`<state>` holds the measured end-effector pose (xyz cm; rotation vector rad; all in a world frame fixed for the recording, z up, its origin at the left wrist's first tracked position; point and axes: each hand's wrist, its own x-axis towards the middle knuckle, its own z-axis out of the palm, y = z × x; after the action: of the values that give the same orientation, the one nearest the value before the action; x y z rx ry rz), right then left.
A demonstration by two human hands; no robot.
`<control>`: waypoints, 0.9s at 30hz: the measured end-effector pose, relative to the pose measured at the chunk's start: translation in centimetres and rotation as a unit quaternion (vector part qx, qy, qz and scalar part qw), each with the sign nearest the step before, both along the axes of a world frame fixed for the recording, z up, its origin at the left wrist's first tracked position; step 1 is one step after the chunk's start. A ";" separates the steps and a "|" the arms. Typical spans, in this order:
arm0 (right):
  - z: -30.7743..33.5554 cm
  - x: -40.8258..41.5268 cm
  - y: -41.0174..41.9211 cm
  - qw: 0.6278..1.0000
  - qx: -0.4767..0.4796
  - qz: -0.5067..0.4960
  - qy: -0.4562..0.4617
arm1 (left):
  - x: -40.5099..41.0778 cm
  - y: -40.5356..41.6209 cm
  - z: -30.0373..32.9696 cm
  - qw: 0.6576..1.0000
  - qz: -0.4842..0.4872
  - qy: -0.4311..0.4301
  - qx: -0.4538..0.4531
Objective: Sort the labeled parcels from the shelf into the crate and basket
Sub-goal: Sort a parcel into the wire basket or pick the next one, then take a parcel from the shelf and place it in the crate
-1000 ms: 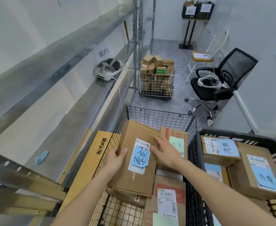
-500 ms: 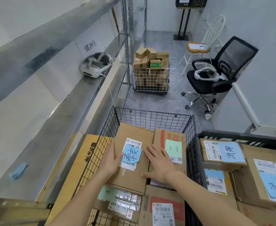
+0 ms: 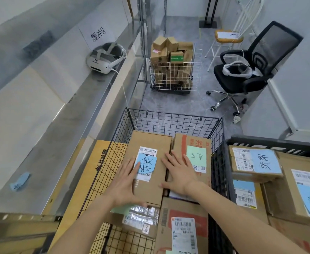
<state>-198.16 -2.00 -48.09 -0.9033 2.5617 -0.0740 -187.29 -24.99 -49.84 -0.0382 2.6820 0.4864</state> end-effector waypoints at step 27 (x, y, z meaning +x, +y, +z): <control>12.9 5.7 1.3 0.994 -0.056 -0.029 0.088 | 3.7 0.8 13.6 0.986 0.069 0.151 -0.022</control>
<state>-192.44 -0.67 -35.21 -0.9130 2.7714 -0.1637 -183.60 -24.17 -36.21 -0.1776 3.0012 0.5097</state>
